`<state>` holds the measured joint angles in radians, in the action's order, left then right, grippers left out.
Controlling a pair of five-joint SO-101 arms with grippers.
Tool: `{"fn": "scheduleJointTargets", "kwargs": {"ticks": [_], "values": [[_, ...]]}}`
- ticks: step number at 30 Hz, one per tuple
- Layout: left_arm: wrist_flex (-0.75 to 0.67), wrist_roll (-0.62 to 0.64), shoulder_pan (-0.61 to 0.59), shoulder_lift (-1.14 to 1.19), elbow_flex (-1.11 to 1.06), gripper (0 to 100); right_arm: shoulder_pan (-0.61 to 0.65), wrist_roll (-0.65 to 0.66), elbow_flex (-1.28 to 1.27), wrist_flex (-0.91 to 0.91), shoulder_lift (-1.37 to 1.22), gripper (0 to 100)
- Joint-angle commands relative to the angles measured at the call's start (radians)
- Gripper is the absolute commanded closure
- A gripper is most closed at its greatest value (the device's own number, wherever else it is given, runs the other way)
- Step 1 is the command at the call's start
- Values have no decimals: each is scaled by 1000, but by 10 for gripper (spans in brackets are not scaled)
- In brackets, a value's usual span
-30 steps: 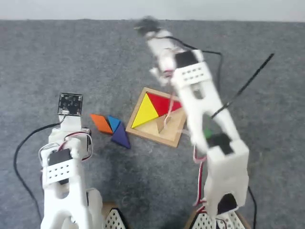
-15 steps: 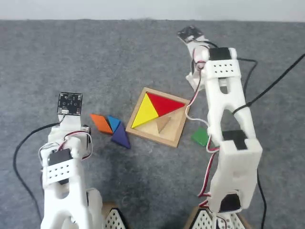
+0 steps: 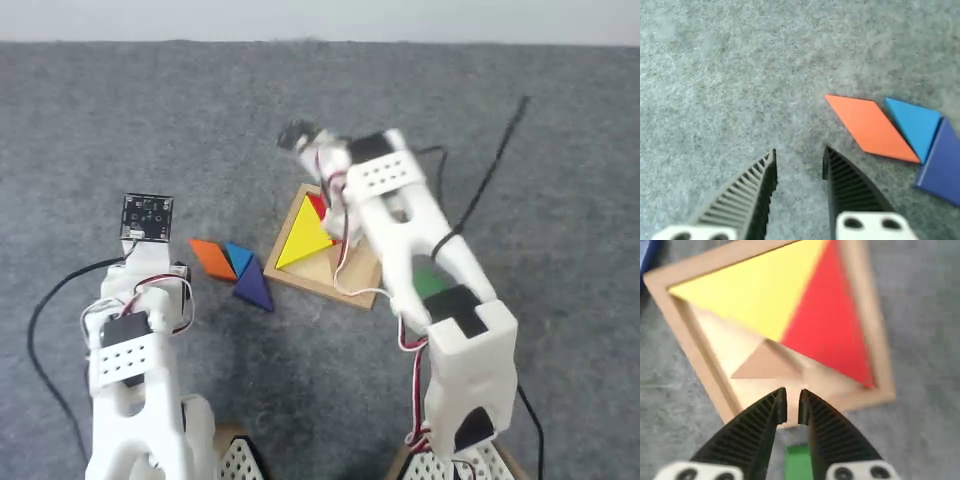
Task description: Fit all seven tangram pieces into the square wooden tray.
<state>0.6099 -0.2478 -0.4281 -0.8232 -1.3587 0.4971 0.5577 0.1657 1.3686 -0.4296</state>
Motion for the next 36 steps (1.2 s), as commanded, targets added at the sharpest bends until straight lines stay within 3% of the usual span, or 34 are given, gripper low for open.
{"fn": "scheduleJointTargets", "kwargs": {"ticks": [1, 8, 14, 22, 28, 36], "values": [[-21, 11, -3, -31, 15, 848, 22, 63, -91, -130, 82, 923], [-21, 11, -3, -31, 15, 848, 18, 120, -132, -165, 81, 742], [-21, 11, -3, -31, 15, 848, 22, 178, -173, -173, 82, 742], [-21, 11, -5, -31, 15, 848, 33, 153, -170, -116, 93, 743], [-21, 11, -6, -31, 15, 848, 15, 98, -41, -19, 94, 823], [-21, 11, -6, -31, 15, 848, 27, 313, 104, 202, 87, 850]]}}
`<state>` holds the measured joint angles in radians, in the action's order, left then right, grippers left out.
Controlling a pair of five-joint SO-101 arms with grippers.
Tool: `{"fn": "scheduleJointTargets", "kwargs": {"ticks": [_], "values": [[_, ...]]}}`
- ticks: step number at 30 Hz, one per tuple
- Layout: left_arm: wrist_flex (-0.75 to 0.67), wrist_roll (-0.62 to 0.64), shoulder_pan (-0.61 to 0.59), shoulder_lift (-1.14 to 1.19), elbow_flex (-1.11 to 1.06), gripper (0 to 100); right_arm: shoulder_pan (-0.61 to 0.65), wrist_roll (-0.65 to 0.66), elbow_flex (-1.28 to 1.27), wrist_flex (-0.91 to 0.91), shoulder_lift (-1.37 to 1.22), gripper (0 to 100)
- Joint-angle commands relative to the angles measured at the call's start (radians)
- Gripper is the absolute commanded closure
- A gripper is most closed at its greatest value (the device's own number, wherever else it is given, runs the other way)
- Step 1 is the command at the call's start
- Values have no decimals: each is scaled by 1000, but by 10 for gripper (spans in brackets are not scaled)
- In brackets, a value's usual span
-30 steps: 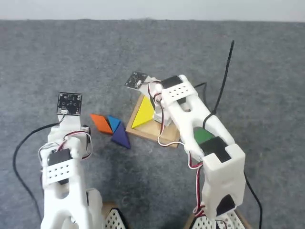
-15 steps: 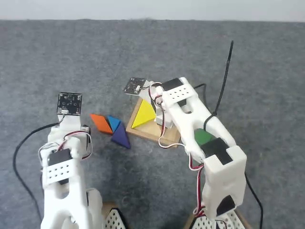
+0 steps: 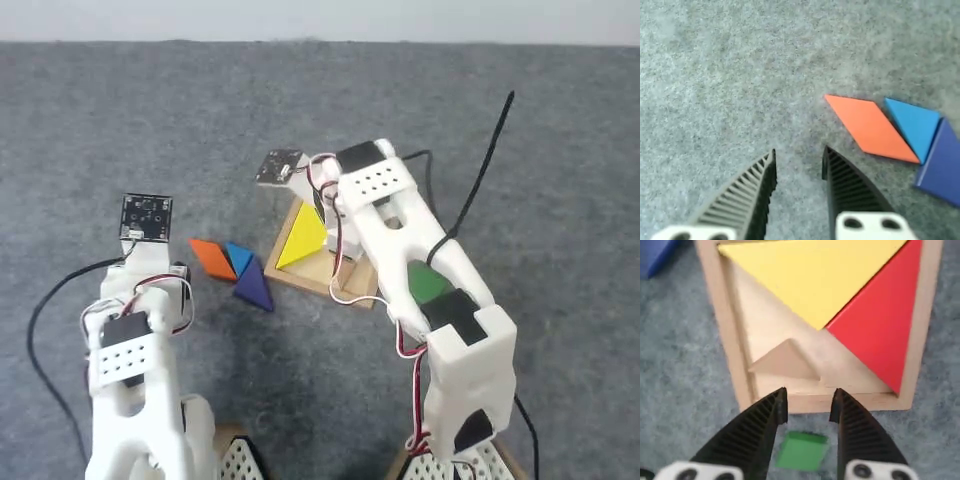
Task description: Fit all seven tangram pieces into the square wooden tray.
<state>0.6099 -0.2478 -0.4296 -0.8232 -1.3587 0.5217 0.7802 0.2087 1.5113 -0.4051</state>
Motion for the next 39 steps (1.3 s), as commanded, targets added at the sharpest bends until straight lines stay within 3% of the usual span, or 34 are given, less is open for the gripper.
{"fn": "scheduleJointTargets", "kwargs": {"ticks": [1, 6, 18, 31, 36, 39], "values": [[-21, 11, -6, -31, 15, 848, 4, 123, 55, 71, 58, 850], [-21, 11, -6, -32, 15, 848, 10, 279, -86, -15, 59, 850], [-21, 11, -6, -32, 15, 848, 10, 339, -227, -239, 58, 850], [-21, 11, -6, -32, 15, 848, 35, 377, -235, -153, 191, 845], [-21, 11, -6, -32, 15, 848, 68, 385, -253, -160, 183, 721], [-21, 11, -6, -32, 15, 848, 62, 416, -249, -168, 131, 704]]}}
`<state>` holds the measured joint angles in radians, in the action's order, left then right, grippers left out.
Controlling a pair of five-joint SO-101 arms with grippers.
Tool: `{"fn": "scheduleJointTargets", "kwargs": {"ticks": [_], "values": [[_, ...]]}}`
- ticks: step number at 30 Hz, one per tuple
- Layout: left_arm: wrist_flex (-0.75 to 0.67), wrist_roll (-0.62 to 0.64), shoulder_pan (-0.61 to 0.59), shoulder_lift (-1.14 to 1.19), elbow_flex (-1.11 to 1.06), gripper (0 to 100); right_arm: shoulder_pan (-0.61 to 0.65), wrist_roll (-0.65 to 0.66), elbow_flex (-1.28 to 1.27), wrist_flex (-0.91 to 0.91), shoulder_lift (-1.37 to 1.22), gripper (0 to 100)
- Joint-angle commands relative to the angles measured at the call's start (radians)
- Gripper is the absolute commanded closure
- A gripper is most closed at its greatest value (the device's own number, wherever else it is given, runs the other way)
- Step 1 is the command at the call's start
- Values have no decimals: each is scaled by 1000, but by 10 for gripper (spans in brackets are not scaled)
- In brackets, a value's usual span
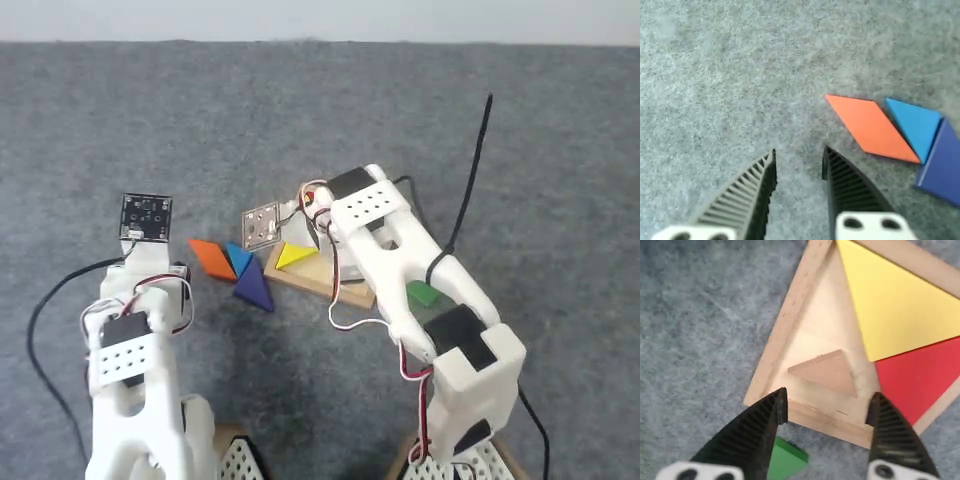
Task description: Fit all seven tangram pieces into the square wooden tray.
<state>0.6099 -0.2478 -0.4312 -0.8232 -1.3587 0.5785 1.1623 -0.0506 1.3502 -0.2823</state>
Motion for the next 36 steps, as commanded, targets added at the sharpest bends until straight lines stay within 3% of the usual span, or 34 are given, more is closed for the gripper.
{"fn": "scheduleJointTargets", "kwargs": {"ticks": [1, 10, 17, 26, 36], "values": [[-21, 11, -5, -32, 15, 848, 4, 38, 11, -5, -12, 704], [-21, 11, -5, -32, 15, 848, -28, 80, 9, -7, -87, 704], [-21, 11, -5, -32, 15, 848, -27, 71, 8, -45, -88, 779], [-21, 11, -6, -32, 15, 848, -27, -61, 6, -79, -88, 794], [-21, 11, -6, -32, 15, 848, -4, -437, 8, -102, -81, 794]]}}
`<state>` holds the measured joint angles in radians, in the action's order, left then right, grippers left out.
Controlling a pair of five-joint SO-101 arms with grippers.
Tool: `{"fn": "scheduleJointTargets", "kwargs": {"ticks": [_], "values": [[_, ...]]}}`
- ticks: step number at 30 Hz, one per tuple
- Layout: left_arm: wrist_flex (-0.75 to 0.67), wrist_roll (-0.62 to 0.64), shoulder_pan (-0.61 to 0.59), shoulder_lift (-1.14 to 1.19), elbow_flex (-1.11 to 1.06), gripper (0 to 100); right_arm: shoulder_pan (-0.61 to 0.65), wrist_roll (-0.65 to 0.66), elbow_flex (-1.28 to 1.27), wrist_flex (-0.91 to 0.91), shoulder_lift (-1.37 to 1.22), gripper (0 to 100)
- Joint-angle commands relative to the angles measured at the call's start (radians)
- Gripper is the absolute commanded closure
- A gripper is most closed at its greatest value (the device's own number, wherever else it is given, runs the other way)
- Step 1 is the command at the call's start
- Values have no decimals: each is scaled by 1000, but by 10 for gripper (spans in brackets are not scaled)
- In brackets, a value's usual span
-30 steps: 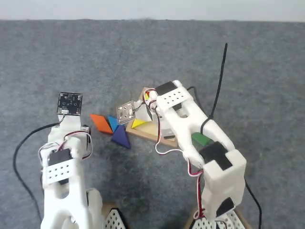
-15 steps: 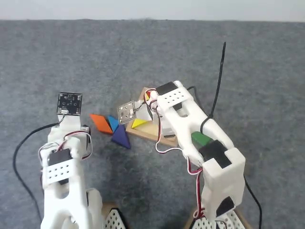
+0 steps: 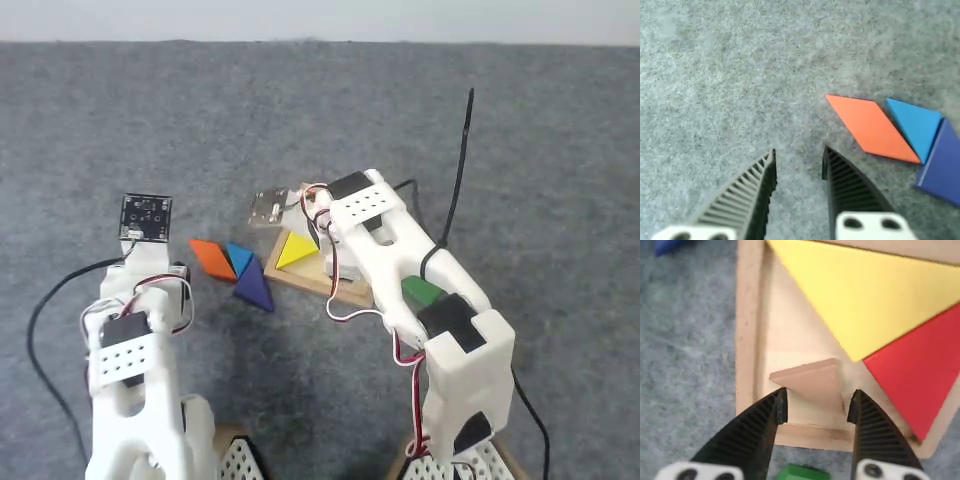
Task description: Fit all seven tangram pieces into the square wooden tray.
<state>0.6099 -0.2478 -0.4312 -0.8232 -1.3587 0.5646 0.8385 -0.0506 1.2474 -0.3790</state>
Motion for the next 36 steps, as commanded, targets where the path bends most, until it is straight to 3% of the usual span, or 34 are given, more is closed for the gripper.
{"fn": "scheduleJointTargets", "kwargs": {"ticks": [1, 5, 13, 21, 28, 36], "values": [[-21, 11, -6, -32, 15, 848, 12, -117, 8, 1, 12, 794], [-21, 11, -6, -32, 15, 848, 15, -137, 8, 25, 8, 794], [-21, 11, -6, -32, 15, 848, 21, -470, 9, 61, 10, 794], [-21, 11, -6, -32, 15, 848, 67, -629, 12, 73, 13, 794], [-21, 11, -6, -32, 15, 848, 185, -647, 12, 70, 12, 794], [-21, 11, -6, -32, 15, 848, 166, -647, 68, 124, 38, 794]]}}
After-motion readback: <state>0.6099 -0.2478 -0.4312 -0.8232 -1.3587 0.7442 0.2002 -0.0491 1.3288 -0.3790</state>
